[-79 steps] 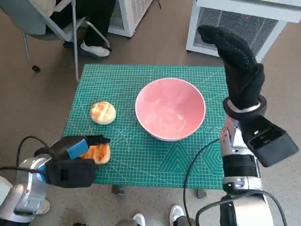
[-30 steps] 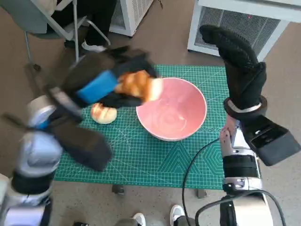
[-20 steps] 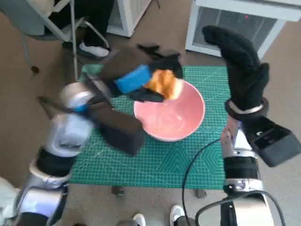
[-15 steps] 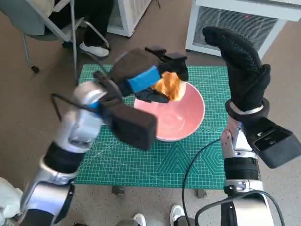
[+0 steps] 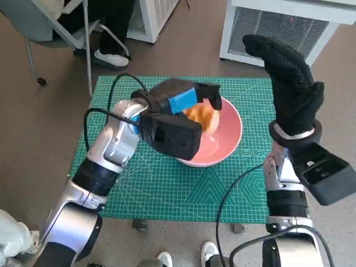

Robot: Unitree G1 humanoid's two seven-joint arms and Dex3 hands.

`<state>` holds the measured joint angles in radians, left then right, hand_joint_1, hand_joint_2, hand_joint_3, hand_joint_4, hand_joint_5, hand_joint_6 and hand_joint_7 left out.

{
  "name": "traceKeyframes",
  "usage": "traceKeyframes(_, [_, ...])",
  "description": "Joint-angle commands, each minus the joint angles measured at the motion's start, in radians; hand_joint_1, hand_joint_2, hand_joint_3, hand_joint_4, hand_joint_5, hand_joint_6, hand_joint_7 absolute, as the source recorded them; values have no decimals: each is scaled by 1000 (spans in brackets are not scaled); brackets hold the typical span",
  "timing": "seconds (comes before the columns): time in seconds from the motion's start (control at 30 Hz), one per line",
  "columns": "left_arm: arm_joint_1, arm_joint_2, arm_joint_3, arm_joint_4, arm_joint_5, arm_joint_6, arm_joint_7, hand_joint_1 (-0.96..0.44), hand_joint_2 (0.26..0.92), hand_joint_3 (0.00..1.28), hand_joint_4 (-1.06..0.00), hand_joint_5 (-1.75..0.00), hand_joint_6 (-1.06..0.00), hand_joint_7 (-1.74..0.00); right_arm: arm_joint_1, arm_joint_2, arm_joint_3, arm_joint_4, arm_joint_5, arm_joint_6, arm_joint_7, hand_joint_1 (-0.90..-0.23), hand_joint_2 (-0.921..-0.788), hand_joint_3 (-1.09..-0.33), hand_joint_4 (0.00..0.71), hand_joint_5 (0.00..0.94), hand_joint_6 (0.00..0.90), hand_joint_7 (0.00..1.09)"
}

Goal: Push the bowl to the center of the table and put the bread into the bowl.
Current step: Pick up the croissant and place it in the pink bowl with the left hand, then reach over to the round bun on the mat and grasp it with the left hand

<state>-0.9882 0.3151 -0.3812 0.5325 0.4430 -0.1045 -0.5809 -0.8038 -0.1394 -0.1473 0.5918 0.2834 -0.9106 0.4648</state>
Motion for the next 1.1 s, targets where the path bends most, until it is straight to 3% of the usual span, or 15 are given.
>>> traceKeyframes(0.03, [-18, 26, 32, -38, -46, 2, -50, -176, 904, 15, -168, -15, -337, -94, 24, -2, 4, -3, -13, 14, -10, -540, -921, -828, 205, 52, -1, 566])
traceKeyframes(0.53, [117, 202, 171, -248, -91, -33, -35, -240, 886, 2, -147, -3, -334, -35, 25, 8, 7, 2, -18, 11, -20, -544, -921, -820, 202, 64, -1, 561])
traceKeyframes(1.1, [204, 381, 287, -96, -105, -77, 29, -256, 891, 2, -191, -14, -357, -47, 14, 15, 7, 26, -16, 7, -19, -549, -921, -812, 203, 78, -1, 563])
